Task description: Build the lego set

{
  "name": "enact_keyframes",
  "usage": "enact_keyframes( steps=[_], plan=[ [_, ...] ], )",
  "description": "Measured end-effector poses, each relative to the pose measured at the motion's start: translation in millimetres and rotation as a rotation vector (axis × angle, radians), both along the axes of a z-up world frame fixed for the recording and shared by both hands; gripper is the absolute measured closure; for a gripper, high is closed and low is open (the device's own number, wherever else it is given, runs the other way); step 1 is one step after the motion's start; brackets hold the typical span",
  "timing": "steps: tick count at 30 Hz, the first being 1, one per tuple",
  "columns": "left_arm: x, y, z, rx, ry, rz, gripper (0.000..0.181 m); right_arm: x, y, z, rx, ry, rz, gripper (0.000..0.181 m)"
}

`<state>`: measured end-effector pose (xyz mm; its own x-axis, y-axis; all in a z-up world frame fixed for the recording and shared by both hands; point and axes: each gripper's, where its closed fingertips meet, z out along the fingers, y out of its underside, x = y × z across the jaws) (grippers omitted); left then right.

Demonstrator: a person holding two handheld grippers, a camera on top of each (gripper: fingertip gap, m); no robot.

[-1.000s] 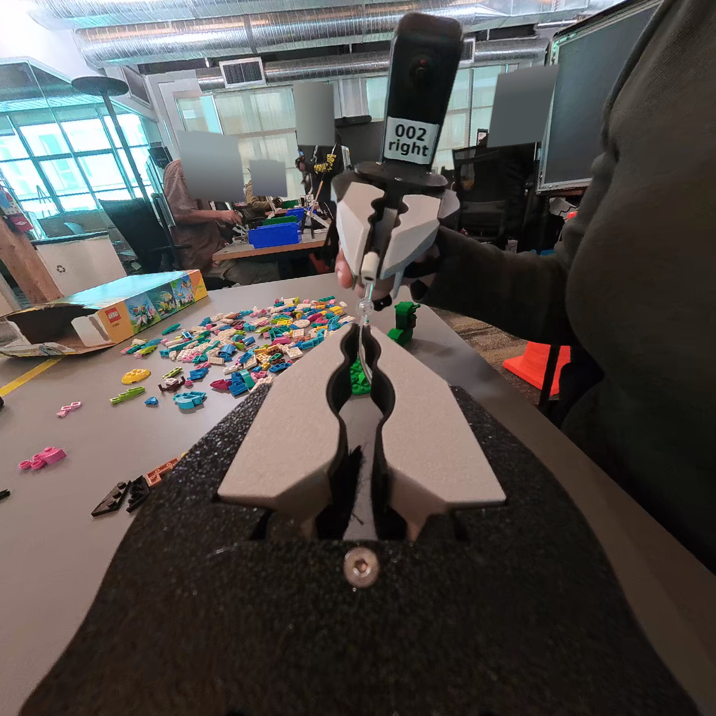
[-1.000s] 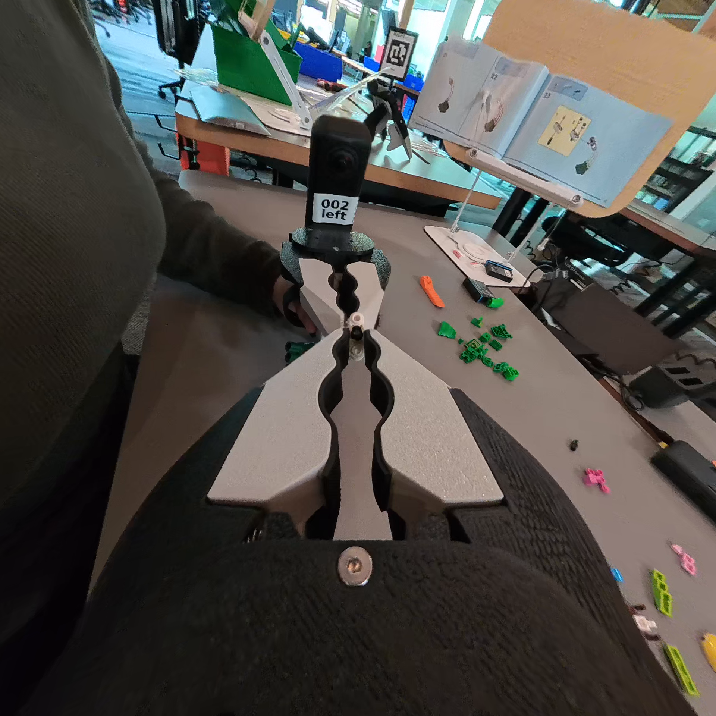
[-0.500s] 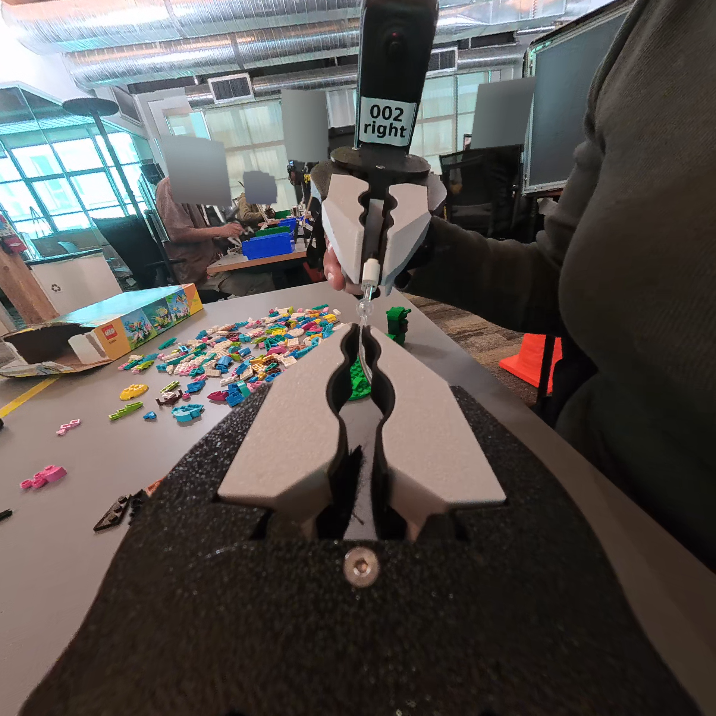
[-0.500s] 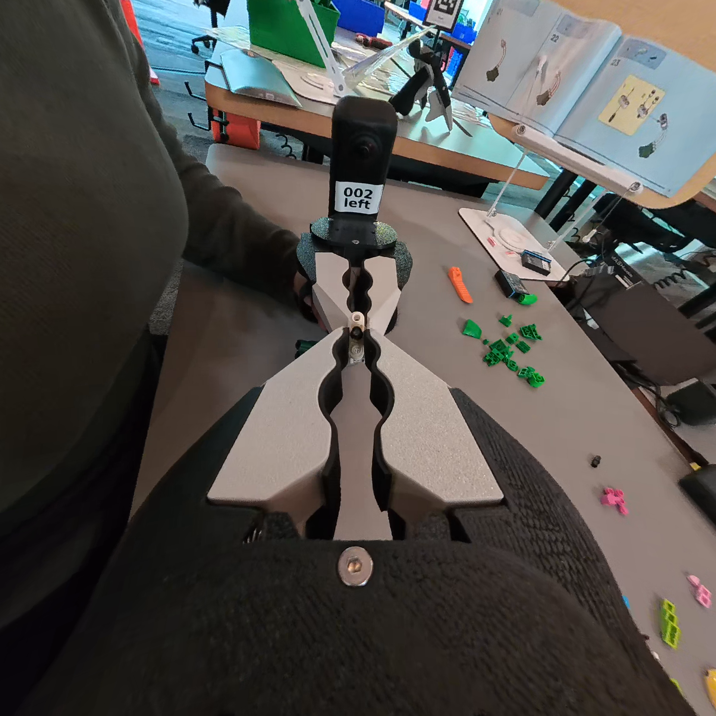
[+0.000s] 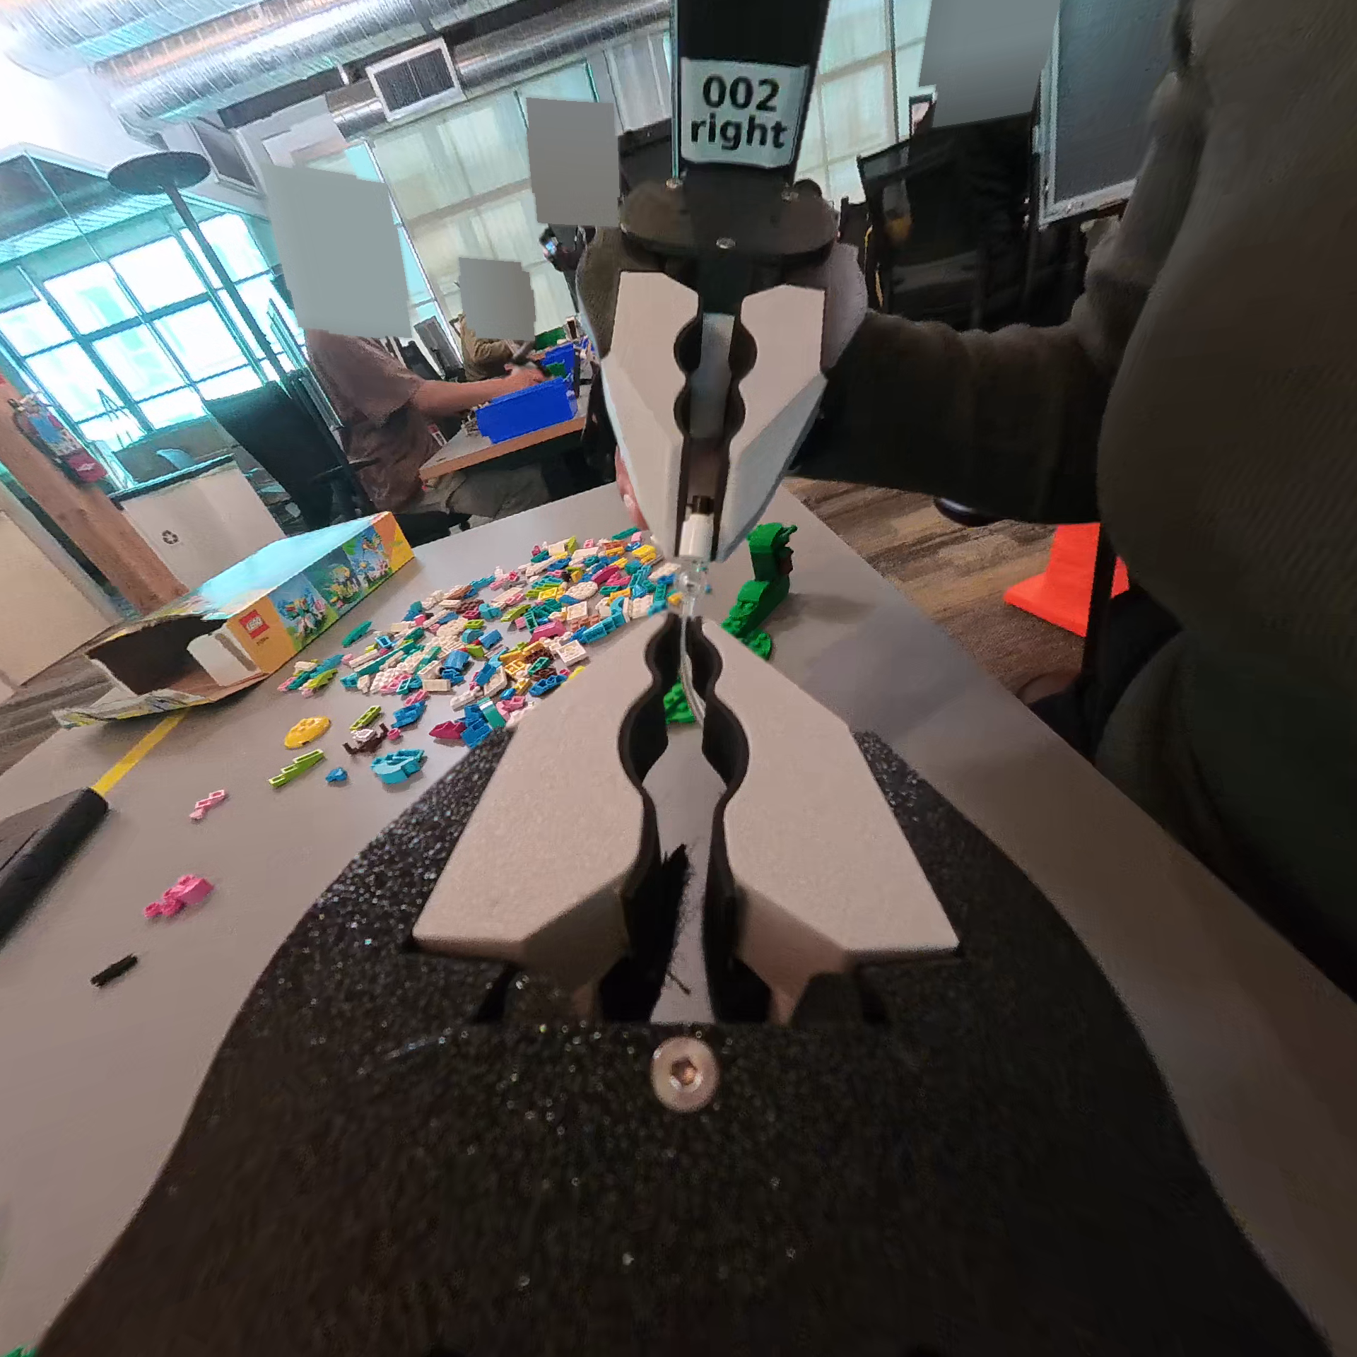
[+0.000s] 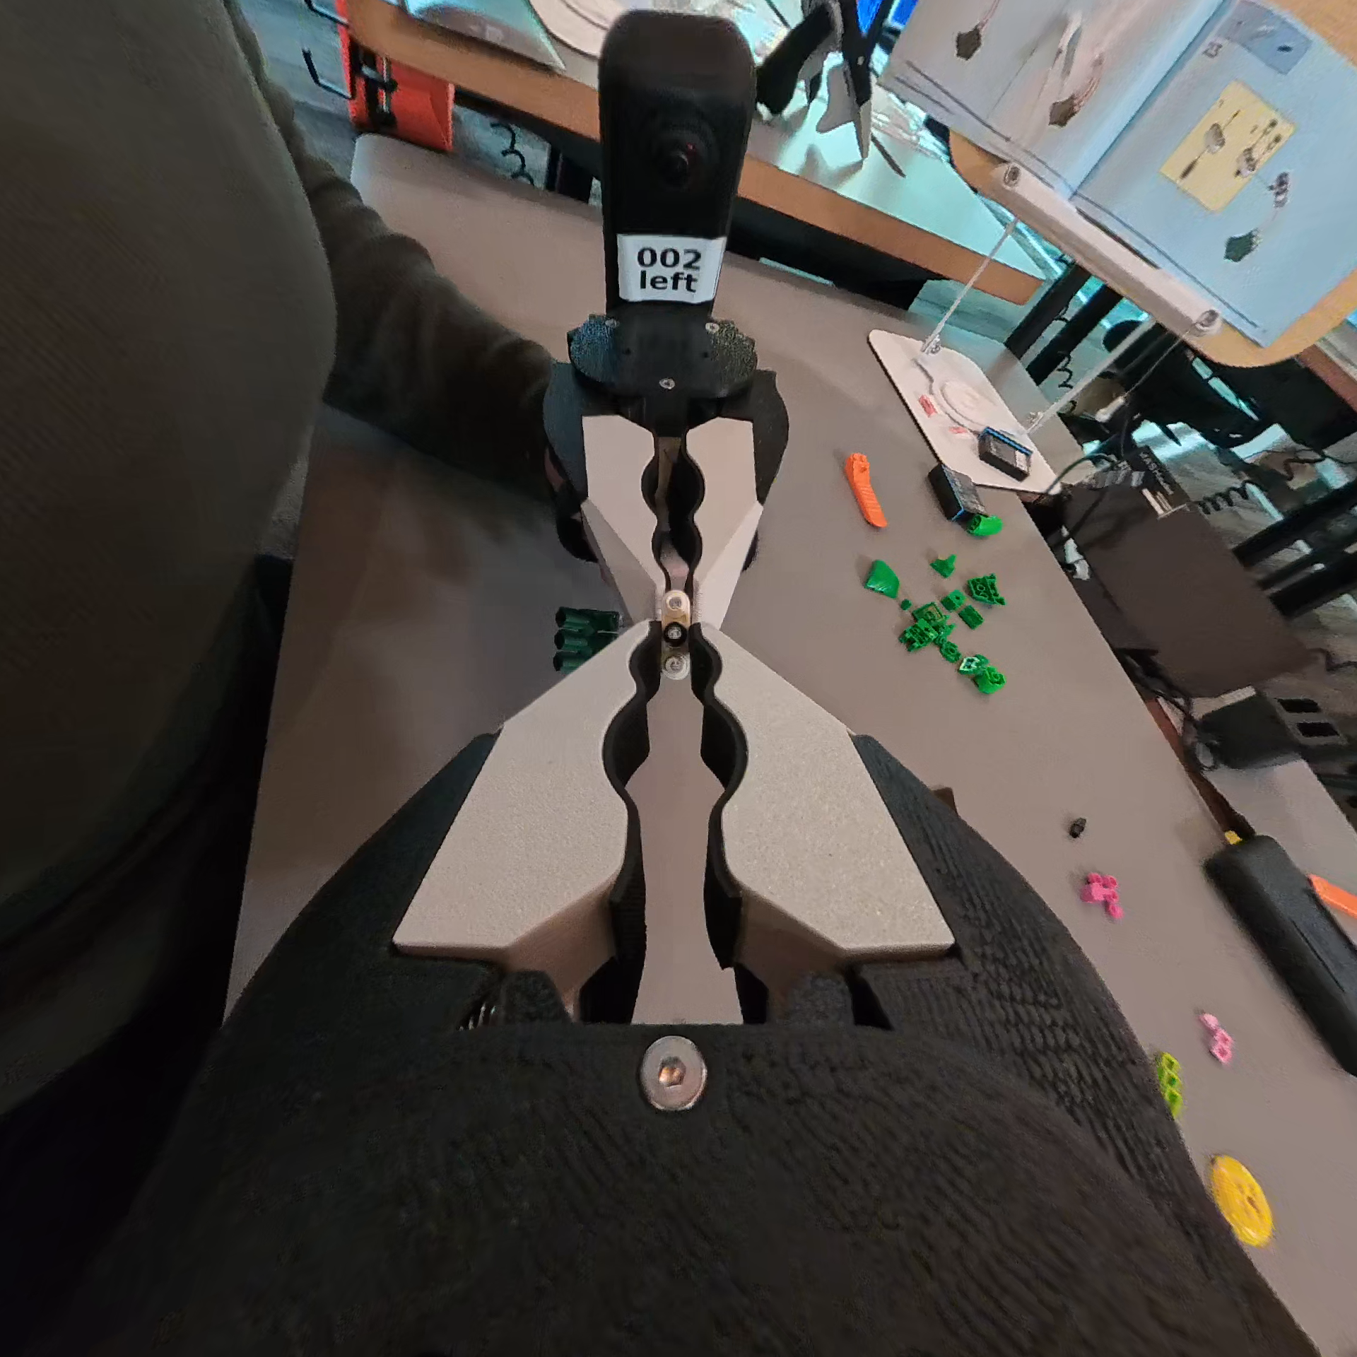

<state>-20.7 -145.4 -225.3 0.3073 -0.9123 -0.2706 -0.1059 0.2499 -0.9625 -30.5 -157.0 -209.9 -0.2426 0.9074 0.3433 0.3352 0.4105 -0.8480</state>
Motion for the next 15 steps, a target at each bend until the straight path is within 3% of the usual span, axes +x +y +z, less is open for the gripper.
enact_keyframes(
  steps=[15],
  plan=[
    [4.2, 0.6, -2.5, -0.049, -0.009, 0.012, 0.181, -0.2, 2.4, -1.4, -0.038, -0.041, -0.037, 0.175]
  ],
)
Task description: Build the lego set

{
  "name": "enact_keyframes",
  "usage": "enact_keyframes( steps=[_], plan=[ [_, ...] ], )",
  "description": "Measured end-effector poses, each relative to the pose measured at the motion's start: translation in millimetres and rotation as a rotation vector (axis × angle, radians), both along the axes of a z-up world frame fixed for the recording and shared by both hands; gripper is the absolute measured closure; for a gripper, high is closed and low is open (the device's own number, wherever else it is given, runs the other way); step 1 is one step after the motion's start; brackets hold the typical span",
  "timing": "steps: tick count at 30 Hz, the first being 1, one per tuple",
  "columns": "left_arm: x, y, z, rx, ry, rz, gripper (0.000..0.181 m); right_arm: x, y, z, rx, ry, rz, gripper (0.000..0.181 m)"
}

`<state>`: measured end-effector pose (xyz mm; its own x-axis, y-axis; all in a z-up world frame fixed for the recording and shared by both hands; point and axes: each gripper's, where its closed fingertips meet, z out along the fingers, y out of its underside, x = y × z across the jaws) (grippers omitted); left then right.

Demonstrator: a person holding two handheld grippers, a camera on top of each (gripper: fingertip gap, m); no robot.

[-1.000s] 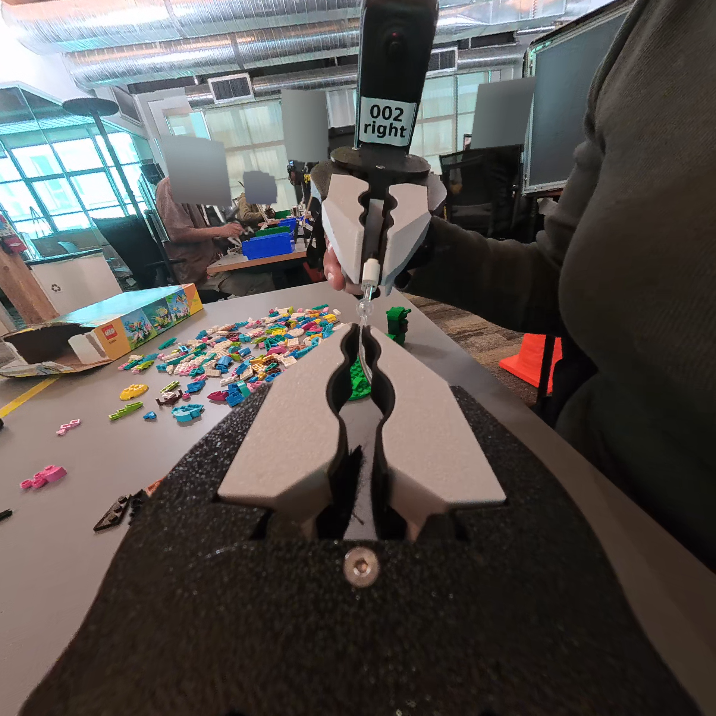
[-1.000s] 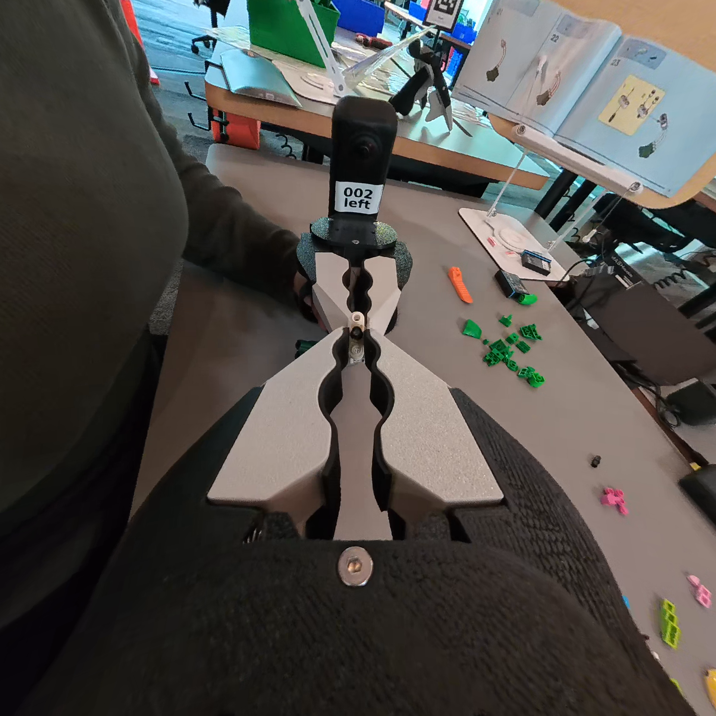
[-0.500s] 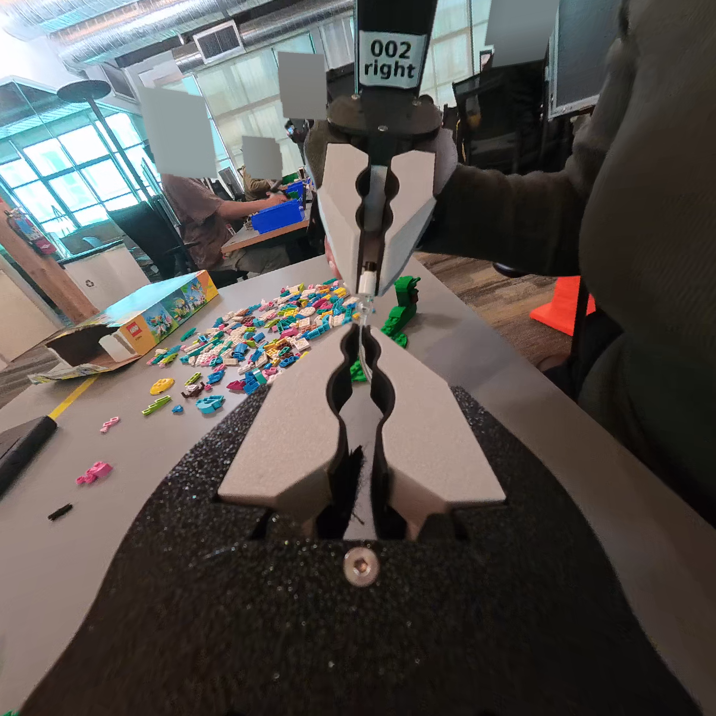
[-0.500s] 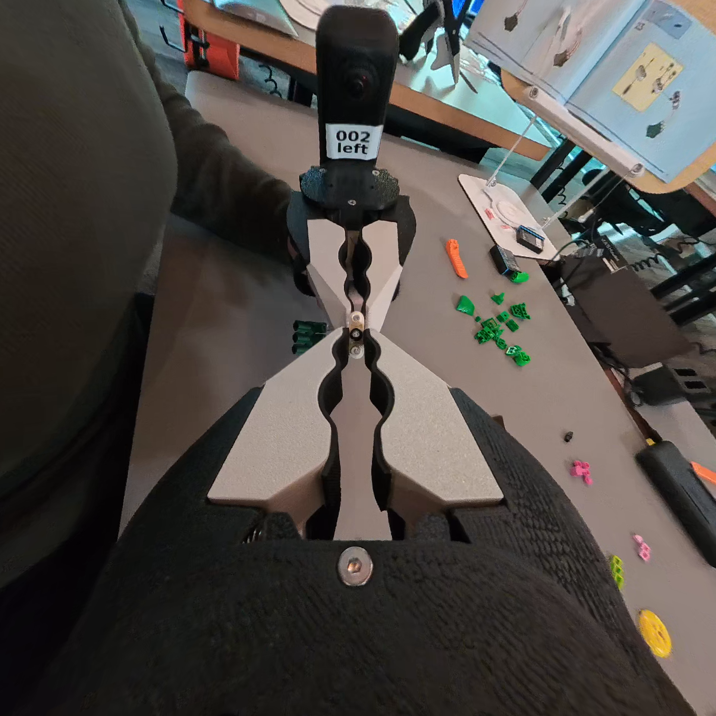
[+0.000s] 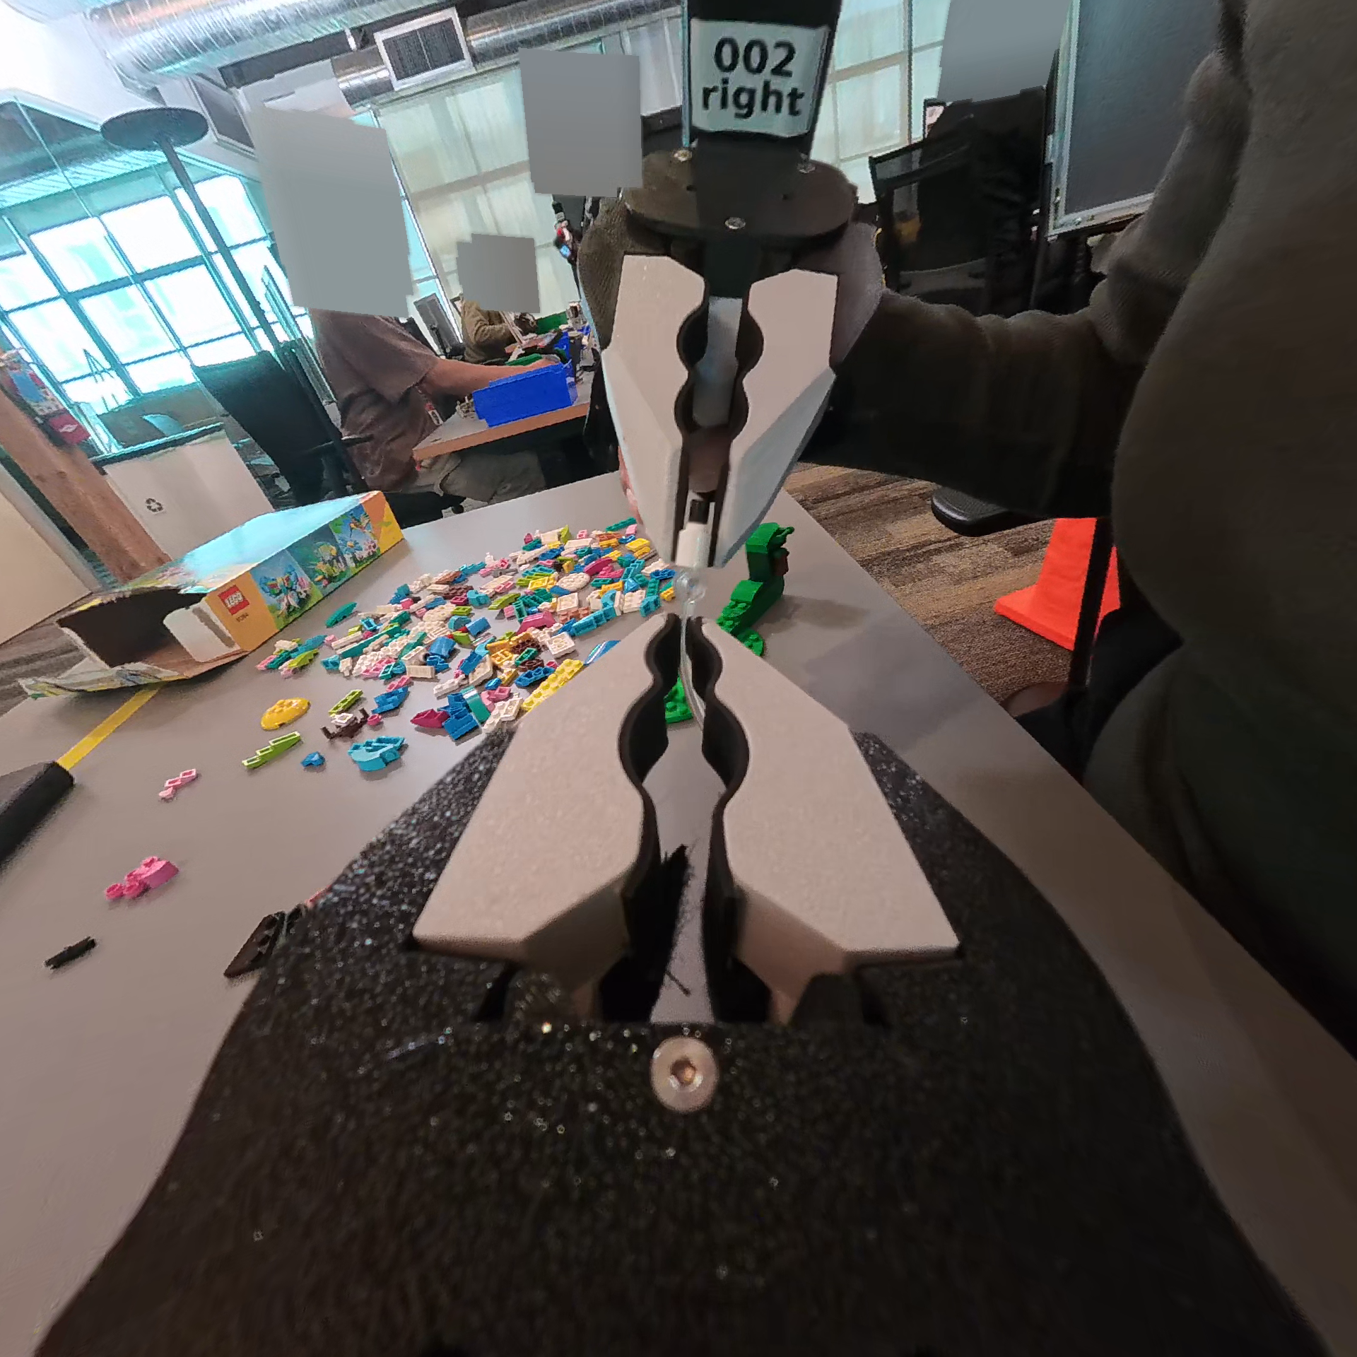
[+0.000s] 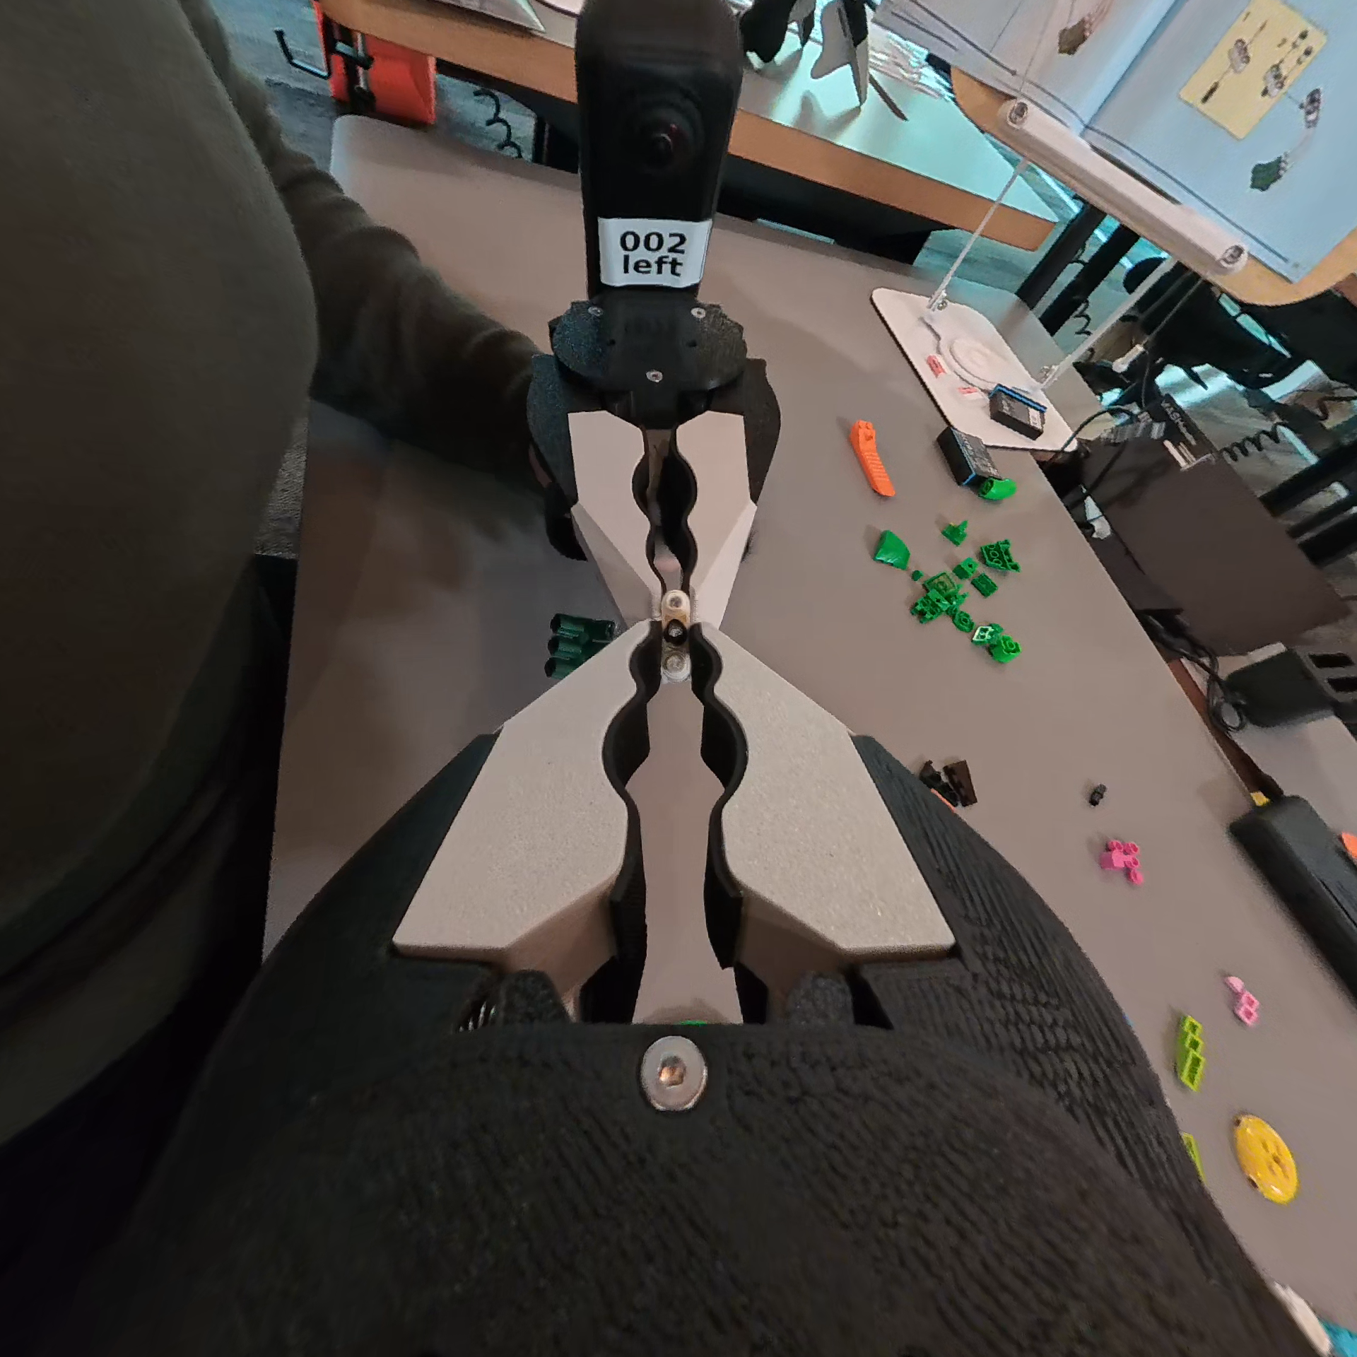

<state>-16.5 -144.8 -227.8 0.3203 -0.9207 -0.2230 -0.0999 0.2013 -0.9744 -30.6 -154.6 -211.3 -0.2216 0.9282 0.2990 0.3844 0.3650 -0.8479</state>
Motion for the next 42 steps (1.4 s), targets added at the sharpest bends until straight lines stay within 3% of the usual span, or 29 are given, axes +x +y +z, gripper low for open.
enact_keyframes(
  steps=[3, 5, 7, 9, 13, 15, 19, 24, 26, 29, 36, 38, 42],
  plan=[
    [-6, 9, 4, -0.087, -0.065, 0.027, 0.181, -7, 13, 7, -0.064, 0.059, -0.097, 0.172],
    [-13, 19, 12, -0.211, -0.195, 0.036, 0.181, -10, 17, 21, -0.171, 0.149, -0.133, 0.14],
    [-25, 28, 18, -0.323, -0.307, 0.046, 0.181, -9, 20, 32, -0.182, 0.231, -0.147, 0.123],
    [-38, 38, 23, -0.437, -0.433, 0.059, 0.181, -12, 24, 30, -0.076, 0.258, -0.181, 0.116],
    [-55, 47, 30, -0.582, -0.603, 0.053, 0.181, -26, 19, 17, 0.084, 0.282, -0.185, 0.119],
    [-58, 47, 32, -0.606, -0.64, 0.04, 0.181, -32, 20, 13, 0.018, 0.301, -0.2, 0.12],
    [-64, 47, 38, -0.58, -0.673, 0.057, 0.181, -39, 23, 21, -0.326, 0.386, -0.212, 0.131],
    [-80, 52, 44, -0.551, -0.755, 0.1, 0.181, -52, 23, 2, -0.255, 0.312, -0.281, 0.132],
    [-83, 53, 47, -0.504, -0.754, 0.132, 0.181, -58, 30, -1, -0.454, 0.311, -0.36, 0.143],
    [-87, 51, 53, -0.391, -0.732, 0.181, 0.181, -64, 23, 2, -0.891, 0.314, -0.327, 0.143],
    [-93, 45, 63, -0.258, -0.717, 0.218, 0.181, -68, 14, 10, -1.304, 0.338, -0.194, 0.143],
    [-93, 45, 63, -0.256, -0.718, 0.219, 0.181, -66, 20, 11, -1.288, 0.358, -0.203, 0.143],
    [-89, 43, 62, -0.394, -0.77, 0.102, 0.181, -56, 43, 31, -0.957, 0.477, -0.283, 0.151]
  ],
)
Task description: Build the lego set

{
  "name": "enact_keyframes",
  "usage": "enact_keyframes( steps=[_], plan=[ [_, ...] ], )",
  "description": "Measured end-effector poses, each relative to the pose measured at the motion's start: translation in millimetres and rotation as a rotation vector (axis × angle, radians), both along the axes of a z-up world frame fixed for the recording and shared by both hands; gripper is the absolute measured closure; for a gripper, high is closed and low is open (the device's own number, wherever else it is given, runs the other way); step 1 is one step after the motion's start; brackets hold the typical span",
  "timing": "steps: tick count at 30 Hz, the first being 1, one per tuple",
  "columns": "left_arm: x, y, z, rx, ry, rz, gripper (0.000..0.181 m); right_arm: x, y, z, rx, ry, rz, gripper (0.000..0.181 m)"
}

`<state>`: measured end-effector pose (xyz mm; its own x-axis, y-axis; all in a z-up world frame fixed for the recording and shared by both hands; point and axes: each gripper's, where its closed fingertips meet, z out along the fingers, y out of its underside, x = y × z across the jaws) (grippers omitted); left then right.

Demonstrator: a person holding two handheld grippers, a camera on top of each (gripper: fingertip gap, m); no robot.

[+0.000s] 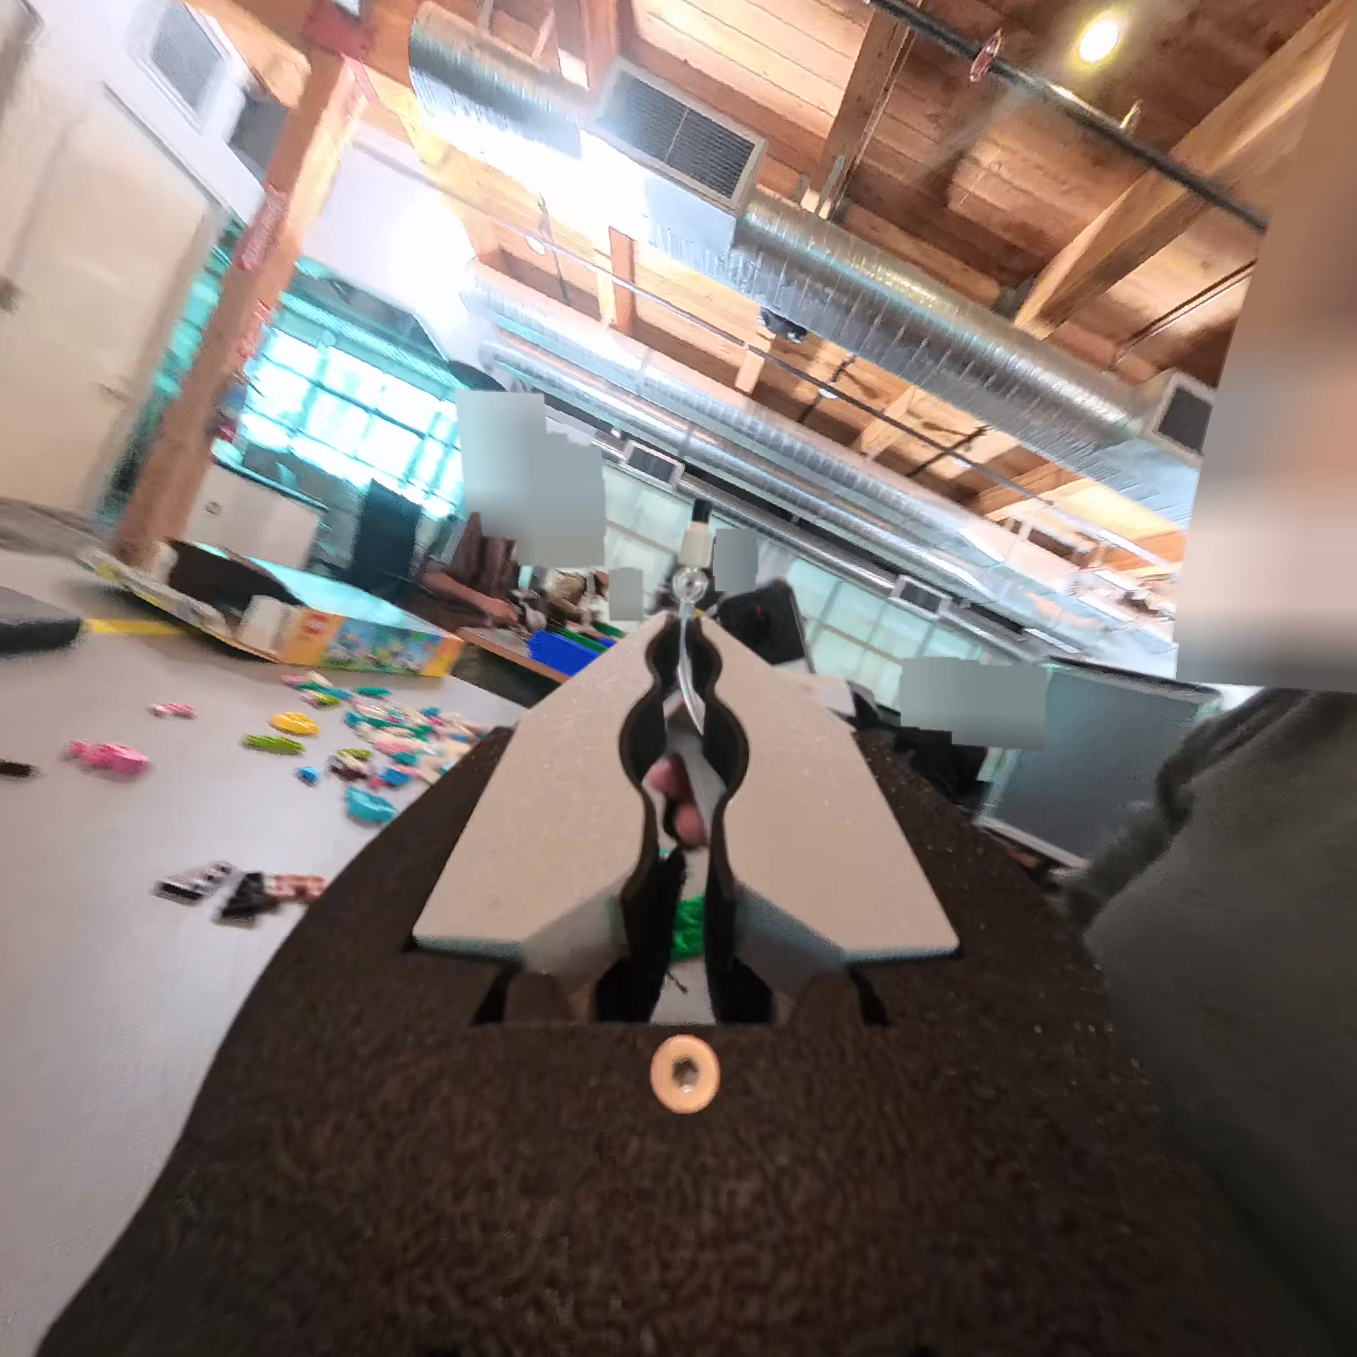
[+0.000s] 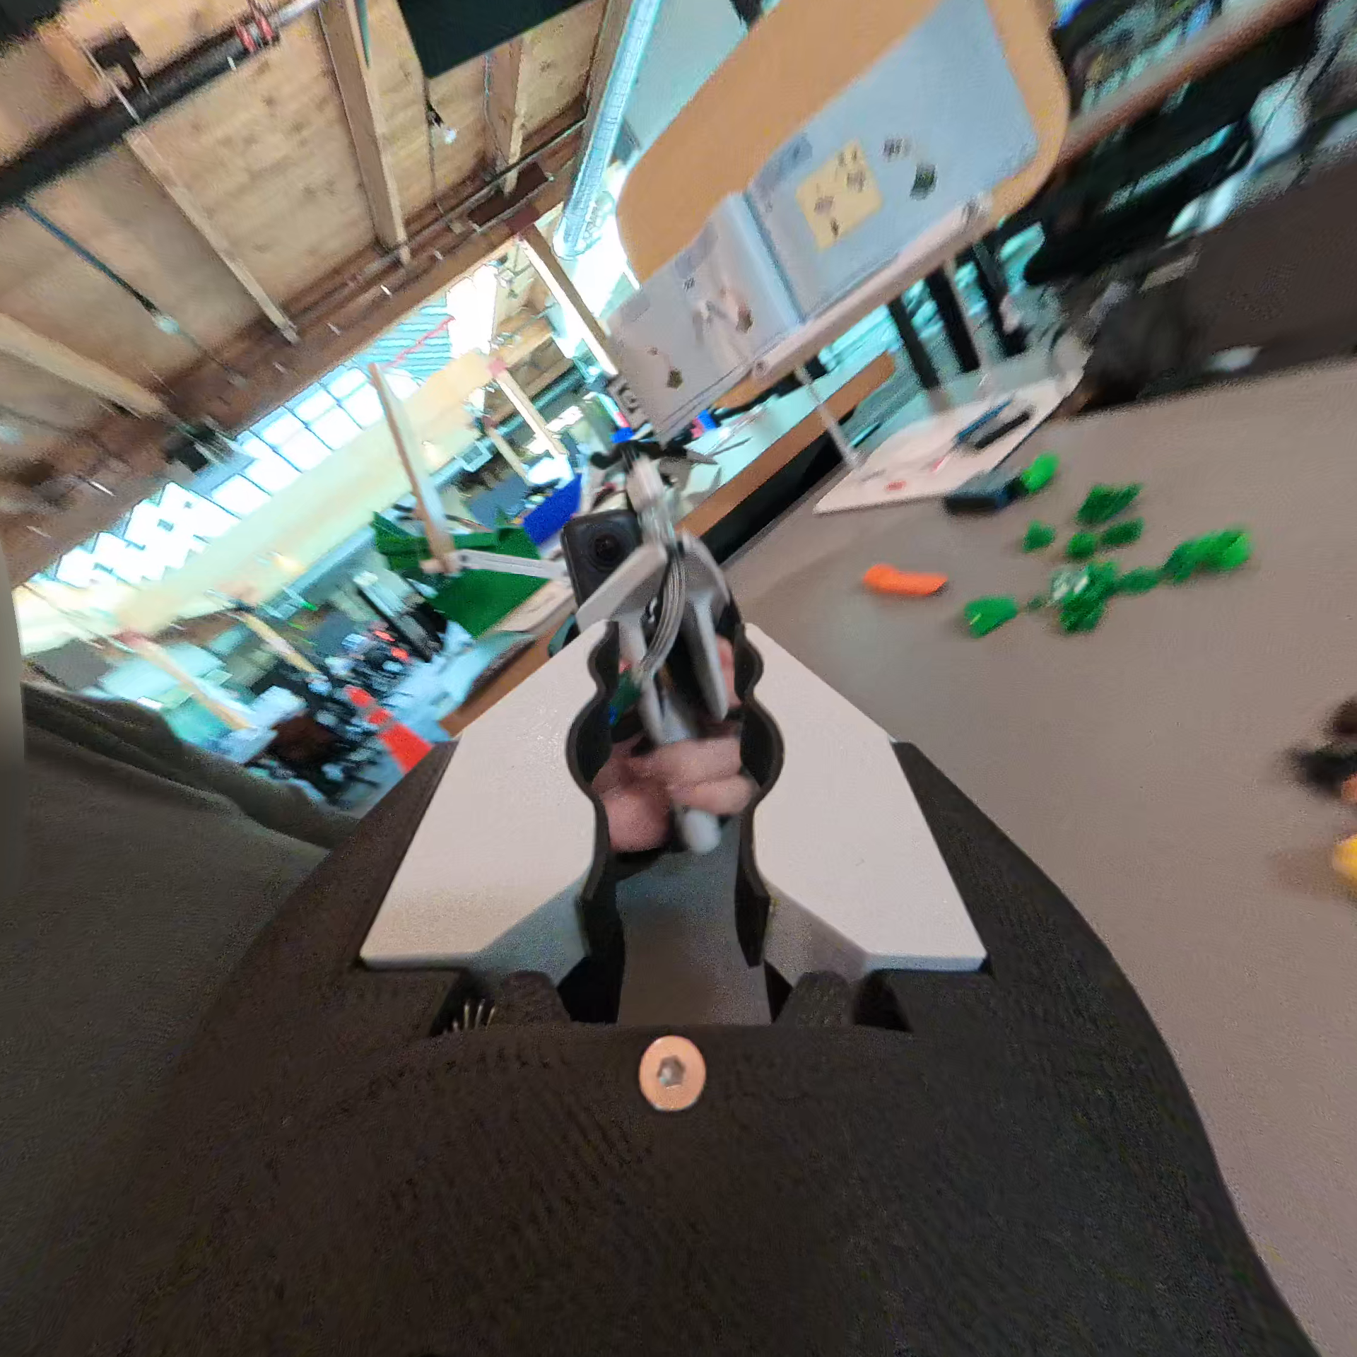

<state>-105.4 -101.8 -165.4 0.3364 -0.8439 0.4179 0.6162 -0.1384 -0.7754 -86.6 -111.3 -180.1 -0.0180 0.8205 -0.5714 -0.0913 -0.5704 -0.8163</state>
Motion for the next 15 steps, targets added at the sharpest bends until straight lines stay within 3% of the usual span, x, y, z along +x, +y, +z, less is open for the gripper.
enact_keyframes(
  steps=[4, 7, 15],
  plan=[
    [19, -3, -13, -0.114, 0.016, -0.163, 0.181, 4, 9, 26, 0.268, -0.046, -0.043, 0.157],
    [30, -5, -20, -0.165, 0.042, -0.217, 0.181, 2, 10, 24, 0.387, -0.142, -0.01, 0.161],
    [35, -7, -26, -0.22, 0.051, -0.275, 0.181, -4, 10, 10, 0.293, -0.213, 0.094, 0.176]
  ],
)
